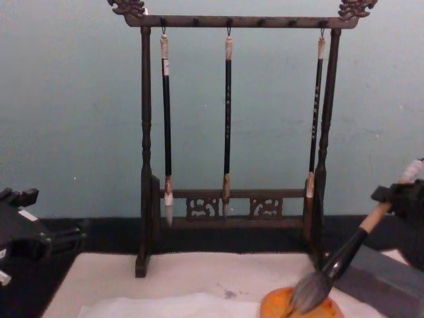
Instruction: Pick up the brush from the inkstone, write on the paper, then place the brush back to its original position.
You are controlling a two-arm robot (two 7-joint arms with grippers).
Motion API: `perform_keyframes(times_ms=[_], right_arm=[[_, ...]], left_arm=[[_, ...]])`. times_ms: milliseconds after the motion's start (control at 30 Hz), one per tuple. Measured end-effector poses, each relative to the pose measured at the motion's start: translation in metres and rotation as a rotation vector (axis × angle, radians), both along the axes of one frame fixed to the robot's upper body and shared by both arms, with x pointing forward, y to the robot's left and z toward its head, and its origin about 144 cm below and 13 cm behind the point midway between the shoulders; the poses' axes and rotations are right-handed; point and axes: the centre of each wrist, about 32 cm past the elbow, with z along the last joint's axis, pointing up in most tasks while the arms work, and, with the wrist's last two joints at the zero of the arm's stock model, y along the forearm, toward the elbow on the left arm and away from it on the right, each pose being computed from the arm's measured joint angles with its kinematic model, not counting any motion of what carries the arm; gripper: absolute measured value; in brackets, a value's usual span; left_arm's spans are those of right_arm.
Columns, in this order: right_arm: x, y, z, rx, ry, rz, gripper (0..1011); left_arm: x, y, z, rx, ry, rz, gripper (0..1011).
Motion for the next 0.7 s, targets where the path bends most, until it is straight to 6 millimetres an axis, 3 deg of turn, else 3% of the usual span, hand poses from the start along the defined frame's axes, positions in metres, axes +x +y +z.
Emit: perform_keyframes(times_ms=[700], right_arm=[[-0.0034,0.0021,-0.0094,0.028,0.033,-0.030,176]], left_arm=[[0.0000,0.0000,0.0000,0.000,0.000,0.000,1010]])
